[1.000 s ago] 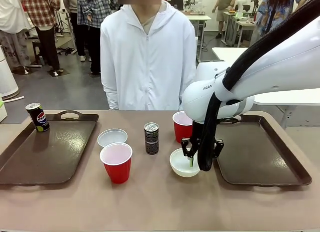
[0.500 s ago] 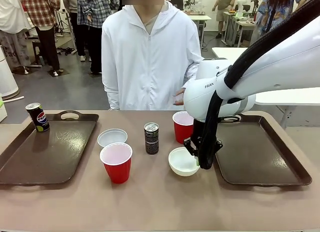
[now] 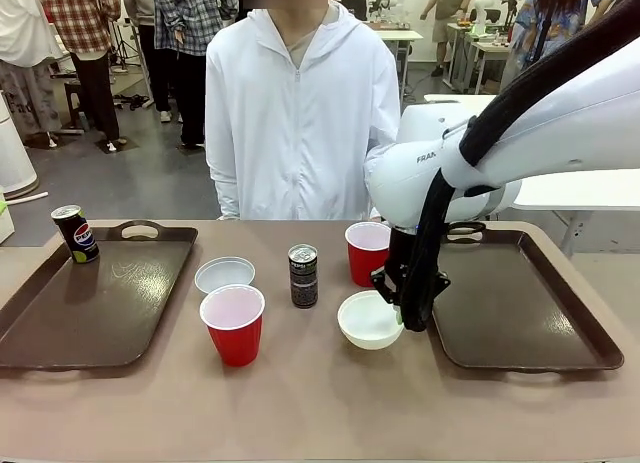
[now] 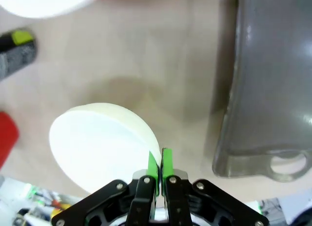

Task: Prepare tableware on both trays.
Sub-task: Pick up a Picnic Bowl from the table and place it on a Handle tray.

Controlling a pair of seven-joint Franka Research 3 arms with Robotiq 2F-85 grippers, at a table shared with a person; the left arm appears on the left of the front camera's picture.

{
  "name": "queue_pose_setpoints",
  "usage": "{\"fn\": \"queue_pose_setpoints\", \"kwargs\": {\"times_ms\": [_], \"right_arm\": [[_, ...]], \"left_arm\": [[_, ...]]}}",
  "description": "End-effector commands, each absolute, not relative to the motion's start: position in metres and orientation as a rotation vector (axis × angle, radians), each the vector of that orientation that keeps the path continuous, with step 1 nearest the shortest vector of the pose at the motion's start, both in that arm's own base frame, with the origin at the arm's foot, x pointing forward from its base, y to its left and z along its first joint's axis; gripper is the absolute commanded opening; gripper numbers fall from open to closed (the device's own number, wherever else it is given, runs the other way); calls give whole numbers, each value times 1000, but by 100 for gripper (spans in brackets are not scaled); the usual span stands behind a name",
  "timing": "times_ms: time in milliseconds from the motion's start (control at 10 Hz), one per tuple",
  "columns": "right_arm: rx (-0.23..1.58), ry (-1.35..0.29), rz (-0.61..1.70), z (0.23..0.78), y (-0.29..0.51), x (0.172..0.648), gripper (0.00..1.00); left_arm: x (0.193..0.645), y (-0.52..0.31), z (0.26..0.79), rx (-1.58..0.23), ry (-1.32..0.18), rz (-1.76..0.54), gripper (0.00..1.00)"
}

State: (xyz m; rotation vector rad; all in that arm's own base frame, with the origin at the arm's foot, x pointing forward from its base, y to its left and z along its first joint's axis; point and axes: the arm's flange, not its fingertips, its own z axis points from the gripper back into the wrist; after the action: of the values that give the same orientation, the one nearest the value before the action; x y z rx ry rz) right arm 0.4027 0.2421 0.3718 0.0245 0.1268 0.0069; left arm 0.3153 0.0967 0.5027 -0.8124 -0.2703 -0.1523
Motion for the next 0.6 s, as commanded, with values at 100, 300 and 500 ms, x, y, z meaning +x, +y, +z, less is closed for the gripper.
{"fn": "queue_pose_setpoints", "kwargs": {"times_ms": [100, 300, 500], "right_arm": [[82, 81, -16, 435, 220, 368, 0], [85, 71, 73, 450, 192, 372, 0], [8, 126, 141, 446, 147, 381, 0]], "left_arm": [[316, 96, 504, -824, -277, -147, 100], [316, 96, 504, -824, -277, -147, 100], [316, 96, 504, -824, -277, -147, 100]]}}
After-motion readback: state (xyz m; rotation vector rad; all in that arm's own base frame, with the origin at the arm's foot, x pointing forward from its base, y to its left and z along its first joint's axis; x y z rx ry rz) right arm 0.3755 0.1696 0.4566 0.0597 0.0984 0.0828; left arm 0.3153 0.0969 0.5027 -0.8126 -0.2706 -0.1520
